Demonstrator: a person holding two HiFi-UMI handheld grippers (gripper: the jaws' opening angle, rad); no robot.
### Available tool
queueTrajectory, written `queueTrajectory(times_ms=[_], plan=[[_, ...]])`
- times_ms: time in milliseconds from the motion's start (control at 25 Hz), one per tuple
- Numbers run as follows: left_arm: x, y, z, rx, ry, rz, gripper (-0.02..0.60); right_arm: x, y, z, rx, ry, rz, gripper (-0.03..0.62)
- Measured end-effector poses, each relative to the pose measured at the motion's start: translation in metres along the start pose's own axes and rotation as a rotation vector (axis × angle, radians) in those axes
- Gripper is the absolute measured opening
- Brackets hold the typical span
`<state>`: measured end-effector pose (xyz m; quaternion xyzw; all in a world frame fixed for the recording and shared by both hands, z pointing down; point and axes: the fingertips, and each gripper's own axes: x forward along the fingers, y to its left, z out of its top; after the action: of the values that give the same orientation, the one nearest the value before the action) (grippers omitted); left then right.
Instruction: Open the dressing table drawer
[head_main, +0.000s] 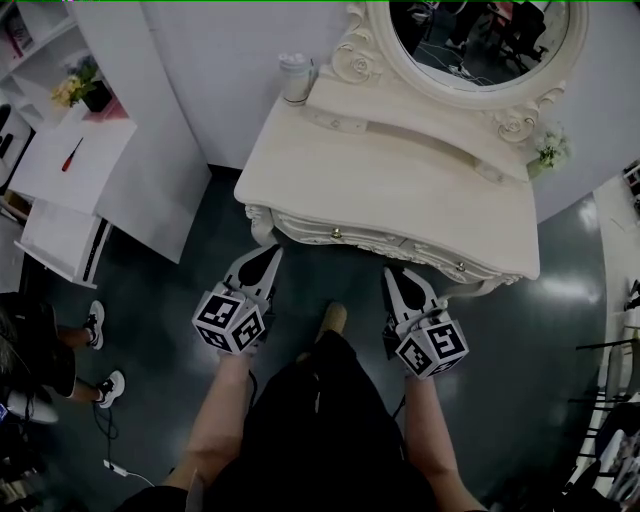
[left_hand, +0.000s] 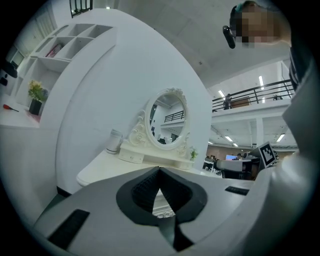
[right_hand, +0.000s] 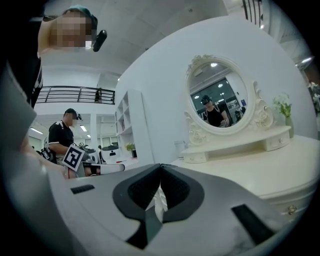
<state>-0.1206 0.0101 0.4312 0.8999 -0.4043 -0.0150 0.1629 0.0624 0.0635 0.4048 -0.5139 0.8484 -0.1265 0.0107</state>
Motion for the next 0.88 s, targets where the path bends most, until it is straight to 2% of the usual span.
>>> queueTrajectory(times_ms=[320,480,880], plan=[[0.020,0.012,0.013,0.050,-0.002,-0.019,0.012,0.040,-0.010,0.014,-0.010,-0.008,0.037,0.006],[0.040,0.028,0.021,0.042,-0.008,-0.016,0.012,0.068,-0.015,0.022,-0.019,-0.006,0.067,0.006],[0.116,0.068,0.038,0.030,0.001,0.007,0.012,0.141,-0.069,0.031,0.000,0.016,0.095,0.006]])
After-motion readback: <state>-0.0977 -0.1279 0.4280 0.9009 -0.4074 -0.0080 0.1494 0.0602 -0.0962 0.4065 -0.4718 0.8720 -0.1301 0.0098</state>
